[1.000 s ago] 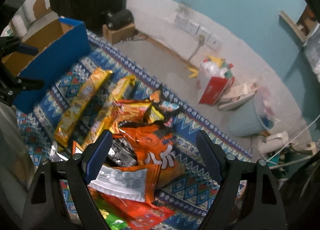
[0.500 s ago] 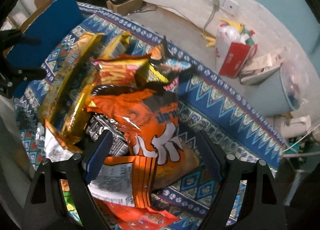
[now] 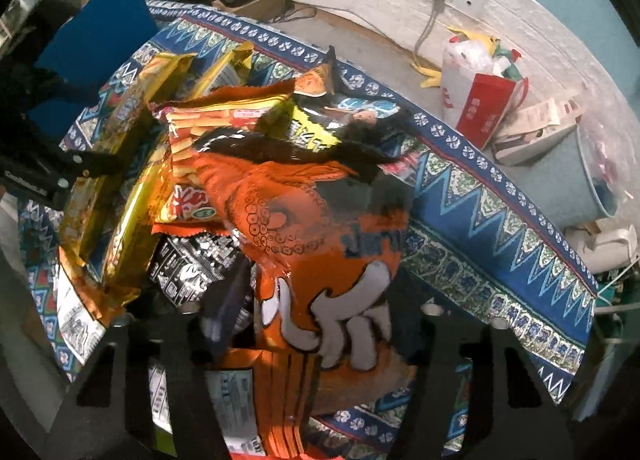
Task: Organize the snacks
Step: 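Grasp the long yellow snack bar with the left tool while the right tool grasps the orange chip bag, then carry both packages over the cardboard box and open the left tool to drop the bar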
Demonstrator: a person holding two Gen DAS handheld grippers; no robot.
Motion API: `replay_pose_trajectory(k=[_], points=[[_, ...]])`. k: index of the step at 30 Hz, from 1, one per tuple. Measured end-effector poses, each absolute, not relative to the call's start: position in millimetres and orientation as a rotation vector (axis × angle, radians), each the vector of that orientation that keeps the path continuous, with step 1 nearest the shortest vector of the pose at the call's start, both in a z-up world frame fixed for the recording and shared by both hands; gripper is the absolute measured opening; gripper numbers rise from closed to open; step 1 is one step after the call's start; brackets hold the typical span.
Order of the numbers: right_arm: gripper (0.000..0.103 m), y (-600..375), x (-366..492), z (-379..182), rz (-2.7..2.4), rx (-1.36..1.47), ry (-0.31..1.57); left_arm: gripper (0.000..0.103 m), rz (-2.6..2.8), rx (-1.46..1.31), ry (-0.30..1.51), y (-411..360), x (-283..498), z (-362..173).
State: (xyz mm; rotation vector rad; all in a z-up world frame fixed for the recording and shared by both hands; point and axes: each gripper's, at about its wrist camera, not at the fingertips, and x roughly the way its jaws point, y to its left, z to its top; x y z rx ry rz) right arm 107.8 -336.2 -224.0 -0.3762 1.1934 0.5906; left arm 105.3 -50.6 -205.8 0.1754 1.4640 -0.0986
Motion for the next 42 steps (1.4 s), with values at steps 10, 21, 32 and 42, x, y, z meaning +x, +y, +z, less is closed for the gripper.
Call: replay_pose_trajectory(k=[10, 21, 32, 42], points=[[0.036, -348, 106, -202, 0.510, -0.330, 1.078, 0.035, -0.163, 0.148, 1.446, -56, 101, -207], [0.035, -350, 104, -164, 0.432, -0.312, 0.941, 0.031, -0.151, 0.154, 1.374, -47, 90, -176], [0.034, -339, 93, -124, 0.419, -0.277, 0.822, 0.031, -0.163, 0.143, 1.227, -37, 70, -120], [0.034, -307, 80, -82, 0.472, -0.237, 0.745, 0.031, -0.171, 0.154, 1.079, -24, 53, -70]])
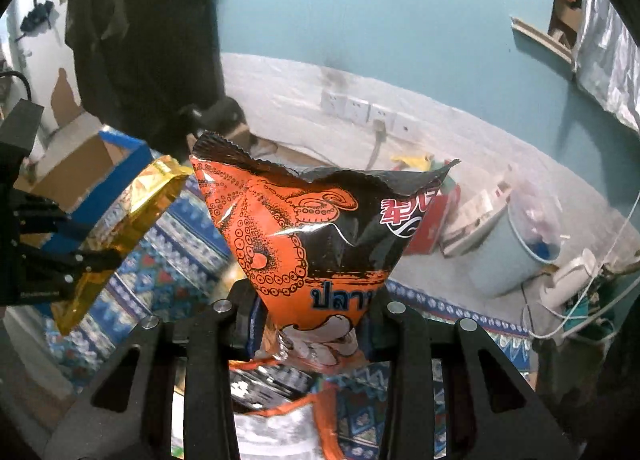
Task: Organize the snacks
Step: 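Carry both packages over the cardboard box and open the left tool to drop the bar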
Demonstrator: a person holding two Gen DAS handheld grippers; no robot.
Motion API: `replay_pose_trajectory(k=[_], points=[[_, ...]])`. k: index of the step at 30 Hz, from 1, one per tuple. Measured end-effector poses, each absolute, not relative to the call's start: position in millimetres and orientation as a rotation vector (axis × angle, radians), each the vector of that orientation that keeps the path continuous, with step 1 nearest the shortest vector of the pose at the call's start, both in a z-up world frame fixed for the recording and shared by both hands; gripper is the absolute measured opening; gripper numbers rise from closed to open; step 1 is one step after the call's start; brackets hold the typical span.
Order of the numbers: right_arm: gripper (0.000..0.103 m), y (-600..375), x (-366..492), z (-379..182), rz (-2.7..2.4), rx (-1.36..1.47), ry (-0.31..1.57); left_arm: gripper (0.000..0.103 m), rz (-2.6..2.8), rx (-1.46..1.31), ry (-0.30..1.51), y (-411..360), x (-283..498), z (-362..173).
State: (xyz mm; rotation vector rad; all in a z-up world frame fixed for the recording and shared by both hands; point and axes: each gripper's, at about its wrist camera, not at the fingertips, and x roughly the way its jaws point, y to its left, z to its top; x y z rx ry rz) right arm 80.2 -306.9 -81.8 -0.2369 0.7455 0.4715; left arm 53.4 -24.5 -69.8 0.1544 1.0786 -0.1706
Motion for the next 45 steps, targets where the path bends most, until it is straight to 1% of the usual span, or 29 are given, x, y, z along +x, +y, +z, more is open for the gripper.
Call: replay_pose_trajectory(k=[12, 22, 33, 45], points=[[0.034, -259, 66, -44, 0.538, -0.207, 0.688, 0.031, -0.138, 0.082, 0.969, 24, 35, -25], [0.035, -206, 63, -40, 0.621, -0.217, 0.689, 0.031, -0.103, -0.011, 0.929, 70, 28, -11], [0.035, -142, 68, -39, 0.731, -0.224, 0.707, 0.031, 0.002, -0.081, 0.944, 136, 22, -20], [0.035, -64, 63, -45, 0.867, -0.251, 0.724, 0.031, 0.121, -0.150, 0.994, 209, 11, -49]])
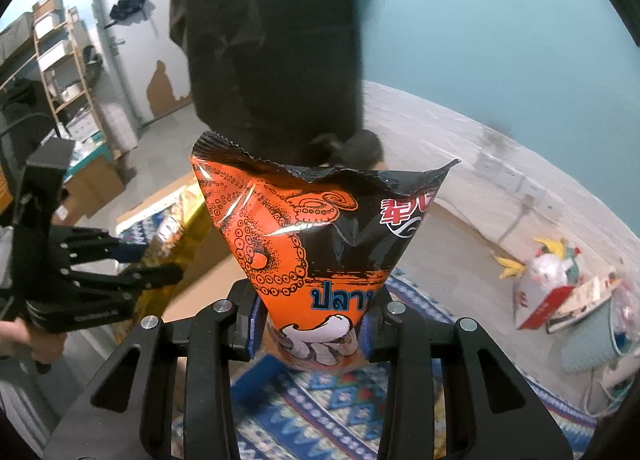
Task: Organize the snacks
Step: 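Carry both packages over the cardboard box and open the left tool to drop the bar, then open the right tool to drop the orange chip bag into the box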
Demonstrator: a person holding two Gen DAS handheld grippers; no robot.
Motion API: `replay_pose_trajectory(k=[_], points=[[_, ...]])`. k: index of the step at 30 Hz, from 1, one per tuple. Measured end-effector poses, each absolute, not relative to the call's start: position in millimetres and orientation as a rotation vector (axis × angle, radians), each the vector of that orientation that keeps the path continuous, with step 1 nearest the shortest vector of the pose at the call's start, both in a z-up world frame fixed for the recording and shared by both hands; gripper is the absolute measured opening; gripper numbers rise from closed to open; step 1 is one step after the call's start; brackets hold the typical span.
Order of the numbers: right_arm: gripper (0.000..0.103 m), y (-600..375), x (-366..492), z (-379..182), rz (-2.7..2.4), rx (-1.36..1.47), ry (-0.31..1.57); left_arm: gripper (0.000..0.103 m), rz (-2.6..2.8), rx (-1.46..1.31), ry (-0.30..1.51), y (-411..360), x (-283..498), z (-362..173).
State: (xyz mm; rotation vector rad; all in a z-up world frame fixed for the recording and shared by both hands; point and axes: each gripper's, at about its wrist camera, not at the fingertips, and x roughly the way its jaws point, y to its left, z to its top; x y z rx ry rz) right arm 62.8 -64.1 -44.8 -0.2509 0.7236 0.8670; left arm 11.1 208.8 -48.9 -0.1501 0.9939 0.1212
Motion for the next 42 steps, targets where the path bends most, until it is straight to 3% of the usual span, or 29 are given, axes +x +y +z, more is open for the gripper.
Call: replay_pose_trajectory(k=[20, 23, 27, 32, 38, 42], points=[[0.035, 28, 56, -82, 0.973, -0.294, 0.871, 0.033, 0.167, -0.226, 1.088, 245, 9, -87], [0.035, 35, 56, -91, 0.977, -0.311, 0.898, 0.036, 0.193, -0.222, 1.083, 251, 5, -83], [0.035, 43, 54, -100, 0.985, -0.325, 0.928, 0.051, 0.243, -0.223, 1.074, 261, -1, -81], [0.035, 48, 51, -115, 0.993, -0.336, 0.979, 0.057, 0.285, -0.233, 1.073, 271, -6, -81], [0.043, 41, 53, -118, 0.988, -0.308, 1.004, 0.059, 0.284, -0.242, 1.071, 270, -7, -77], [0.055, 30, 53, -107, 0.973, -0.280, 0.974, 0.059, 0.265, -0.240, 1.067, 261, -4, -74]])
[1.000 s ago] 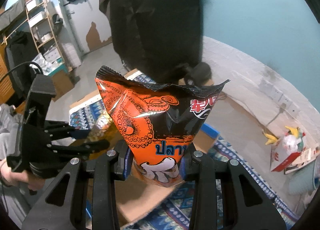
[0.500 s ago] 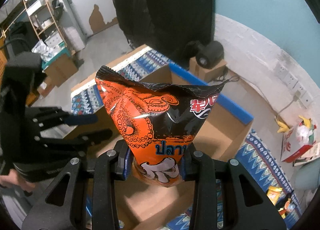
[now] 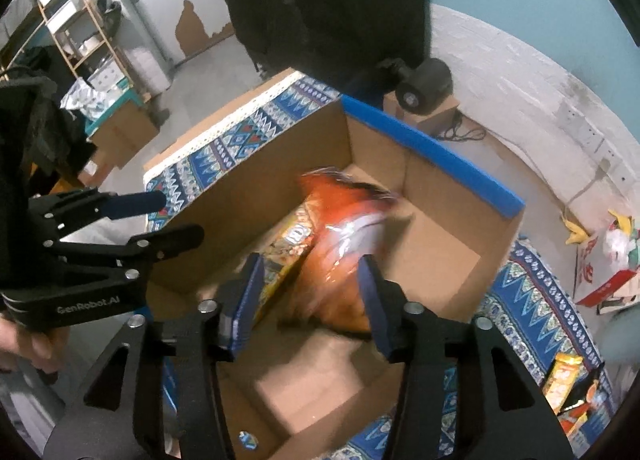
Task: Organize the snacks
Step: 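Open the right tool to drop the orange chip bag into the box, then move both open tools back over the snack pile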
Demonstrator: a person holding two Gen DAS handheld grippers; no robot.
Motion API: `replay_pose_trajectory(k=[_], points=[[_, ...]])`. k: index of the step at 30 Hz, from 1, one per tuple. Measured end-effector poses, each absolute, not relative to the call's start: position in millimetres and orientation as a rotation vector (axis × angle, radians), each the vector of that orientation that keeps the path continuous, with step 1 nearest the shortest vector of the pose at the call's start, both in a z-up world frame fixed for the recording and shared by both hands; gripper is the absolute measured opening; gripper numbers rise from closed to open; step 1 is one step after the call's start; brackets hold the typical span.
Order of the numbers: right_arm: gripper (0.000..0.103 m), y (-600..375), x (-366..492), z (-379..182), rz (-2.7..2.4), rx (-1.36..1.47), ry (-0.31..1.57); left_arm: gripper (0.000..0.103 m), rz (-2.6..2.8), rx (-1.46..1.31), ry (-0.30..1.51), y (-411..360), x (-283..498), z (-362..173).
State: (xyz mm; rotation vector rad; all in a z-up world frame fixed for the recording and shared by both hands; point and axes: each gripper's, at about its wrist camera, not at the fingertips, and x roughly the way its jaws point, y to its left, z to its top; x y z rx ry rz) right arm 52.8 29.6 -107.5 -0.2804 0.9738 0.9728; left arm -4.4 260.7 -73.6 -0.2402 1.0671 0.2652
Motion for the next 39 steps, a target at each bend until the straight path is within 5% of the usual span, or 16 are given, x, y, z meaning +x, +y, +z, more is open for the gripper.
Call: replay_pose_trajectory(k=[9, 39], points=[[0.070, -18, 53, -82, 0.900, -0.222, 0.915, 0.065, 0.200, -0.199, 1.070, 220, 8, -67], [0.075, -214, 91, -108, 0.551, -0.110, 1.000, 0.067, -0.041, -0.001, 1.105, 51, 70, -56]])
